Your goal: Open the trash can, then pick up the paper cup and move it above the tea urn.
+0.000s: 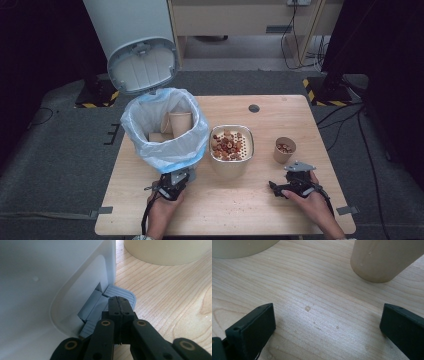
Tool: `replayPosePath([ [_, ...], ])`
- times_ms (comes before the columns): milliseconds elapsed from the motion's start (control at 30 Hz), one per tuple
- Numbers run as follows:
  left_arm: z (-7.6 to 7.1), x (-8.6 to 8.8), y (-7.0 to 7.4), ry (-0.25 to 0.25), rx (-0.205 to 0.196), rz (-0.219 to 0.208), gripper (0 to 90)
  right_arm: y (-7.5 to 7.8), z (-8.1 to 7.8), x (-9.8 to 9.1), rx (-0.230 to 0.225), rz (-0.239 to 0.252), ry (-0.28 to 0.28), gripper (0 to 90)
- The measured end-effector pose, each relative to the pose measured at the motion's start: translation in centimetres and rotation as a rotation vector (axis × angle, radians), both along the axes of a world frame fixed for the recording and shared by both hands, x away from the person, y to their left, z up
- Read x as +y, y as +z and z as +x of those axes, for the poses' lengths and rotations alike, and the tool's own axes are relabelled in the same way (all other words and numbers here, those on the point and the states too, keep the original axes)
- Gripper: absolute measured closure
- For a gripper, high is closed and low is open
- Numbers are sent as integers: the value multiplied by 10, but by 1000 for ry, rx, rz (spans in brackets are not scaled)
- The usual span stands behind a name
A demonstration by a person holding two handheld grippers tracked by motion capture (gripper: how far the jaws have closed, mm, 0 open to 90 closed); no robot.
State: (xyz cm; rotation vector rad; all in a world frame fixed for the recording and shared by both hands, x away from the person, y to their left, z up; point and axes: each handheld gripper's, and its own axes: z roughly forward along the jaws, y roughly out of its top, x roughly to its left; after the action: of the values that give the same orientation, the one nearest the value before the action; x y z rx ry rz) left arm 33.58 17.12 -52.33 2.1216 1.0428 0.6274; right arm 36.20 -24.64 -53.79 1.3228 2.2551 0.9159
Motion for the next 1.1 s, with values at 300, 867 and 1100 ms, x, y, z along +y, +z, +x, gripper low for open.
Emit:
replayPosePath([
  [300, 0, 0, 0, -6, -1, 6, 897, 4, -2, 1, -8, -22, 39, 52],
  [867, 0, 0, 0, -4, 0, 6, 897, 16, -5, -19, -54, -13, -34, 68],
  [1100, 0, 0, 1, -3, 5, 3, 897, 19, 2, -26, -84, 26, -98, 80],
])
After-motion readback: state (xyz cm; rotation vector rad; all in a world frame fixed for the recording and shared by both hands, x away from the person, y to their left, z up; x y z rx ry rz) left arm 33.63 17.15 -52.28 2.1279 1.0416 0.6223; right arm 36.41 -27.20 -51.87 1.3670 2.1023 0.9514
